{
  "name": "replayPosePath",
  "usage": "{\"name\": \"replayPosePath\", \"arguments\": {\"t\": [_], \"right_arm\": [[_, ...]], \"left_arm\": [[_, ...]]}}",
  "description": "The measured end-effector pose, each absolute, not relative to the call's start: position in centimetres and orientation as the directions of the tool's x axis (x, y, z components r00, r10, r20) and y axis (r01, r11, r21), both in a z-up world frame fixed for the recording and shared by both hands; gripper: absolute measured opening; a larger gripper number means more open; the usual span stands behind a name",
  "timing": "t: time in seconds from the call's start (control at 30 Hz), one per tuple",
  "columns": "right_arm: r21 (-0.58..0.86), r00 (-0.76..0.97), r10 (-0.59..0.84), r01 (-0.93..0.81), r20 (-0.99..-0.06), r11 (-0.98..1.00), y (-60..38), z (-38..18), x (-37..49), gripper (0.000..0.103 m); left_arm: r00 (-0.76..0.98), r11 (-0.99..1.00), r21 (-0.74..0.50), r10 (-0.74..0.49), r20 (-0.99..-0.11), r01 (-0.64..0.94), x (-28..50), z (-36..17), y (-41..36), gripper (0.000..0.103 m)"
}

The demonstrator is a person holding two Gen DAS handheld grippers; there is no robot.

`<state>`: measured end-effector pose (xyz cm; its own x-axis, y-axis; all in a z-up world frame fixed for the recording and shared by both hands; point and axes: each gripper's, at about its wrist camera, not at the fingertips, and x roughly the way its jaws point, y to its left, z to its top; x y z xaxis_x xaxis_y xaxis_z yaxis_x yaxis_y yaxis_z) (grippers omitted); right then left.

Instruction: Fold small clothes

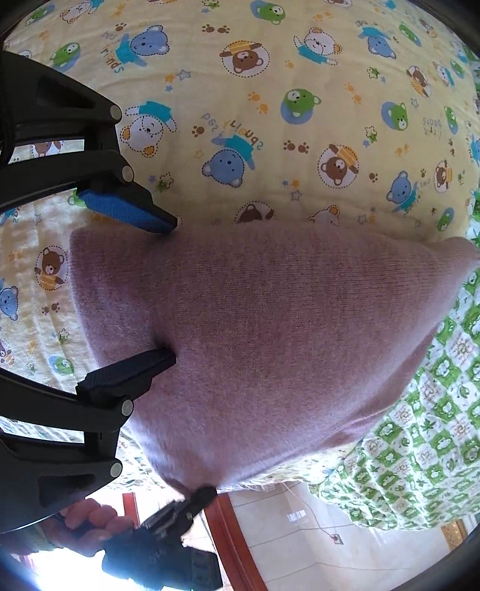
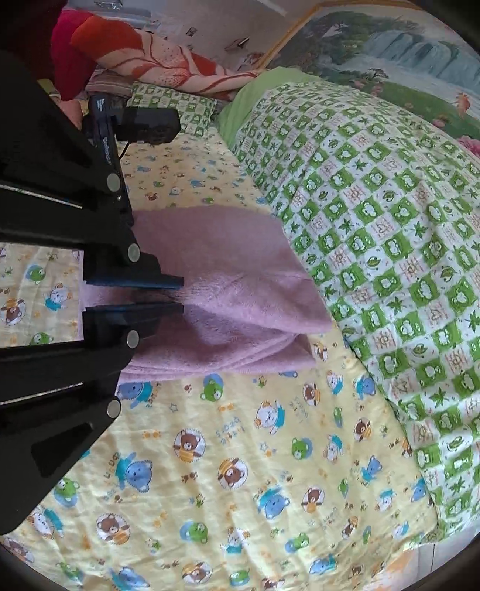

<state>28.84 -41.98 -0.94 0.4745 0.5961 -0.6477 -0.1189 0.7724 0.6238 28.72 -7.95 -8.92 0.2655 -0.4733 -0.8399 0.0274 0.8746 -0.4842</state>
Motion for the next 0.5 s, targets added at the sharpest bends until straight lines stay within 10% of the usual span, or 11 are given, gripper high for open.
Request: {"name": "replayPosePath", "arguments": {"t": [0.5], "right_arm": [[0.501,0.437,0.451,-0.001,-0.778,0.865,-41.3,-8.4,29.5,0.007]], "left_arm": [[0.296,0.878,-0.48,-0.458,-0.838,-0.002,30.2,-8.6,-8.4,0.067]]}}
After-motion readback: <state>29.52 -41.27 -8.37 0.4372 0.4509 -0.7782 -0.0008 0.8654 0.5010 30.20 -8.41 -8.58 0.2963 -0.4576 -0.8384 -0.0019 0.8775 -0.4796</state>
